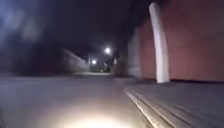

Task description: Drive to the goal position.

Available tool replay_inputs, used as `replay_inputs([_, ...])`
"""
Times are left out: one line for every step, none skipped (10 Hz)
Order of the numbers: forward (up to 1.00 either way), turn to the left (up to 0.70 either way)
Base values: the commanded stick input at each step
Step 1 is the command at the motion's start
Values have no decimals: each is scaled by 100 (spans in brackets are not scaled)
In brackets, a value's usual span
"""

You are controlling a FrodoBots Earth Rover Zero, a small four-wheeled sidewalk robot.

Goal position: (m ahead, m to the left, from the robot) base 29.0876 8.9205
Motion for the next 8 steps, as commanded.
replay_inputs([70,0])
replay_inputs([70,0])
replay_inputs([70,0])
replay_inputs([70,0])
replay_inputs([70,0])
replay_inputs([70,0])
replay_inputs([70,0])
replay_inputs([70,0])
